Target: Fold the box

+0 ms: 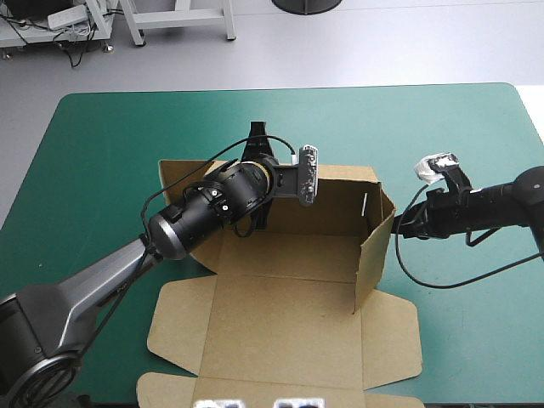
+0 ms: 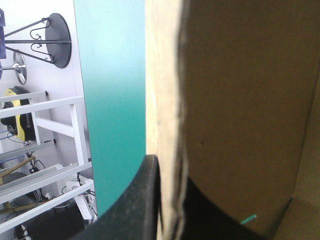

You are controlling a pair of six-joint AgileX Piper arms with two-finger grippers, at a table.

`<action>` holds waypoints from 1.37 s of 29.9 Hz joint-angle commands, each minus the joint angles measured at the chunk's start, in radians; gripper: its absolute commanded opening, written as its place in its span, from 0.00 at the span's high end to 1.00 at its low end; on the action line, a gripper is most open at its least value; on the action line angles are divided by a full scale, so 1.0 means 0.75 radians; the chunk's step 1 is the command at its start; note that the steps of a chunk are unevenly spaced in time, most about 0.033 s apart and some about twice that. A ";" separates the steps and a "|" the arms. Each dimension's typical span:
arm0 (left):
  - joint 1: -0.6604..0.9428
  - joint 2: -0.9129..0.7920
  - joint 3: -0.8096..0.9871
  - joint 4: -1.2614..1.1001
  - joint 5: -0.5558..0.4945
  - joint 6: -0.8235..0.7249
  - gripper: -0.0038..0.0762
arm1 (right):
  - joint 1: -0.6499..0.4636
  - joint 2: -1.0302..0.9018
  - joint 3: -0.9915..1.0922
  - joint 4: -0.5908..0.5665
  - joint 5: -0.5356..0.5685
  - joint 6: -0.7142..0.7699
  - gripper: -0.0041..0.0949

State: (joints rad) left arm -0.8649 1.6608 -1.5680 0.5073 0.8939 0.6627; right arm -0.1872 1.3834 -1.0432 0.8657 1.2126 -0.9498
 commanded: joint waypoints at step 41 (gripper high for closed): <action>-0.009 -0.048 -0.023 -0.031 0.074 0.105 0.96 | 0.214 -0.048 0.004 -0.059 -0.033 -0.178 0.50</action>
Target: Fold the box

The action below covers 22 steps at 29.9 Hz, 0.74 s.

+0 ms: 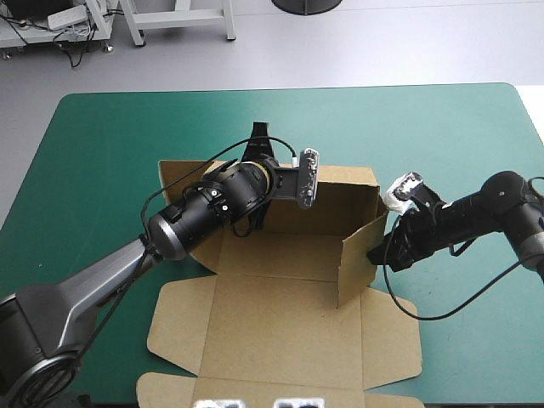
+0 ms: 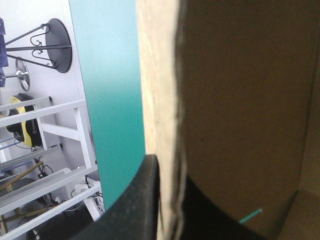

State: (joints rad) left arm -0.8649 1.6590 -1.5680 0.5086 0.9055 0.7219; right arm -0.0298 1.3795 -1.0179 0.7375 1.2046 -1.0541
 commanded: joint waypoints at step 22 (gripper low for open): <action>-0.009 -0.016 -0.023 -0.067 -0.002 0.130 0.96 | 0.004 -0.041 -0.030 0.304 -0.119 -0.140 0.51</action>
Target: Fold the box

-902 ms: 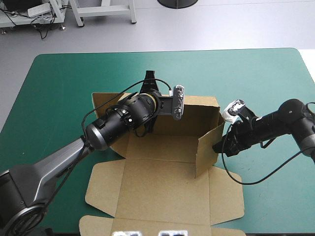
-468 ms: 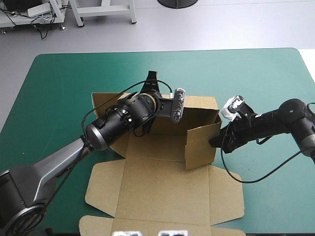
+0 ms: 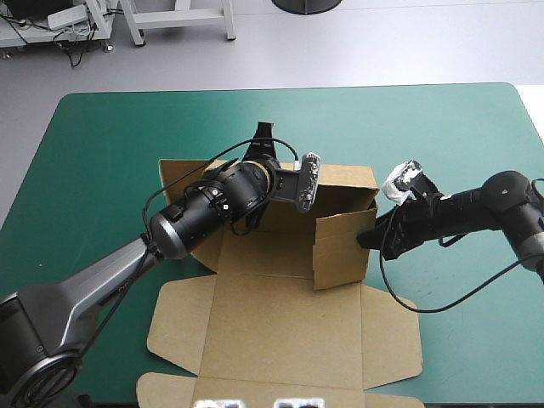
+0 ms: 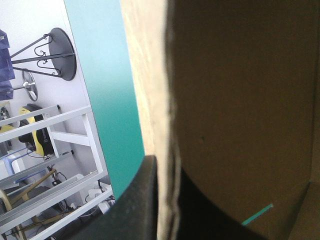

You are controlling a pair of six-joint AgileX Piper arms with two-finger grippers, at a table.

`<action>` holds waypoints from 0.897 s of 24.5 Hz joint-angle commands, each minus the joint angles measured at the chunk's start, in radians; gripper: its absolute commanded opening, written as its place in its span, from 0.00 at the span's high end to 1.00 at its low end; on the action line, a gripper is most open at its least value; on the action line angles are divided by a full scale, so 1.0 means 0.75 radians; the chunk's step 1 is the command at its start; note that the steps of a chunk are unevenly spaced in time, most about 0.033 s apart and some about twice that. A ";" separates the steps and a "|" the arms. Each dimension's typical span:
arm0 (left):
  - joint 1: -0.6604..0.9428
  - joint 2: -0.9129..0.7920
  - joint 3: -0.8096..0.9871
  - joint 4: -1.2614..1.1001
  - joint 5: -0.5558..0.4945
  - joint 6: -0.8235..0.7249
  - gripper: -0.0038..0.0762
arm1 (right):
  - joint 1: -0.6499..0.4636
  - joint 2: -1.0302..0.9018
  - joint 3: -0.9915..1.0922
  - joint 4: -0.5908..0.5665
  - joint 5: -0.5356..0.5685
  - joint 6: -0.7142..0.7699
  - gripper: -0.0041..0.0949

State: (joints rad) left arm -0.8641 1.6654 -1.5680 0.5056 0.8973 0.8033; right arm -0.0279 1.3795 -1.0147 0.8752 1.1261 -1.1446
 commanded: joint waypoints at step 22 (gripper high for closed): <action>-0.010 -0.014 -0.026 -0.065 0.019 0.022 0.96 | 0.002 -0.036 0.105 0.351 -0.400 -0.135 0.51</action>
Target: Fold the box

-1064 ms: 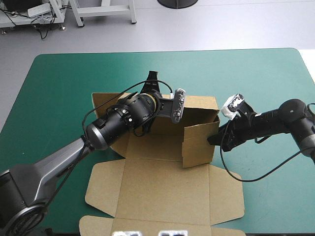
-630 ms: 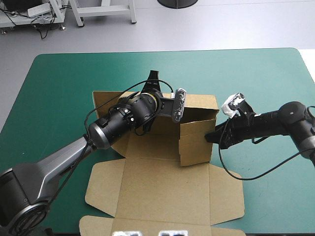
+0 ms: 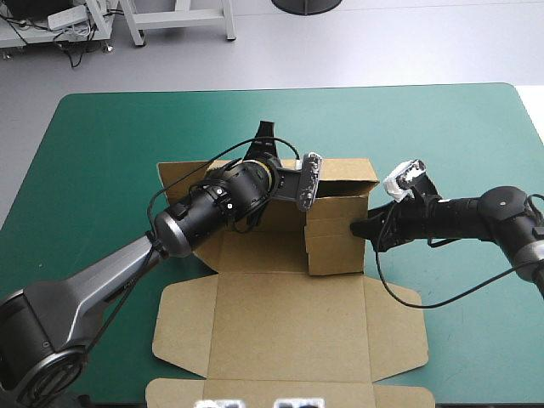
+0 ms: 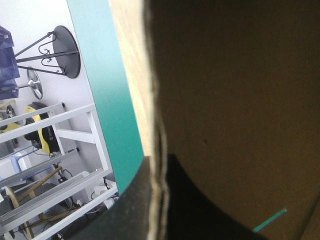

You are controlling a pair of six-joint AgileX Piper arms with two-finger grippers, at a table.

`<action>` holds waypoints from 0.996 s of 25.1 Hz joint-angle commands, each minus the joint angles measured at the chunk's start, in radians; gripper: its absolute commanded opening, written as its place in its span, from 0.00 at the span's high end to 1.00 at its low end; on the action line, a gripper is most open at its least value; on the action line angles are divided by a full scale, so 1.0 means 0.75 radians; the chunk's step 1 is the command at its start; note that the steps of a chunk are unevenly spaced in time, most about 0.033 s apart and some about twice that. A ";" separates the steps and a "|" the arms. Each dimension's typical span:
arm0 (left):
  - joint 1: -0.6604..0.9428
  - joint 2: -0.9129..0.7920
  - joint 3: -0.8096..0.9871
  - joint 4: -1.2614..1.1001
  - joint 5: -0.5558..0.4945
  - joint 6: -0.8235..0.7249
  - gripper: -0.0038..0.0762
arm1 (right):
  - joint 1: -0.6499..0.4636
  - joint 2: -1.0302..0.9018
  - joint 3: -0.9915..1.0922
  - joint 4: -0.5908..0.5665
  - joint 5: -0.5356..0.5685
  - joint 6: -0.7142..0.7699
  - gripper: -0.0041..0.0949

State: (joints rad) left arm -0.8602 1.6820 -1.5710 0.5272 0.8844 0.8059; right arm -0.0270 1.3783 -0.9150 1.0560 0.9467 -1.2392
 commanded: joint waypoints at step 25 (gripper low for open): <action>-0.015 -0.038 -0.022 -0.088 -0.037 0.004 0.96 | 0.001 0.057 -0.028 0.284 -0.463 -0.195 0.95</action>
State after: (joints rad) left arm -0.8537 1.6833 -1.5710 0.5467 0.8925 0.7830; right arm -0.0209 1.4366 -0.9148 1.1964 0.6806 -1.3691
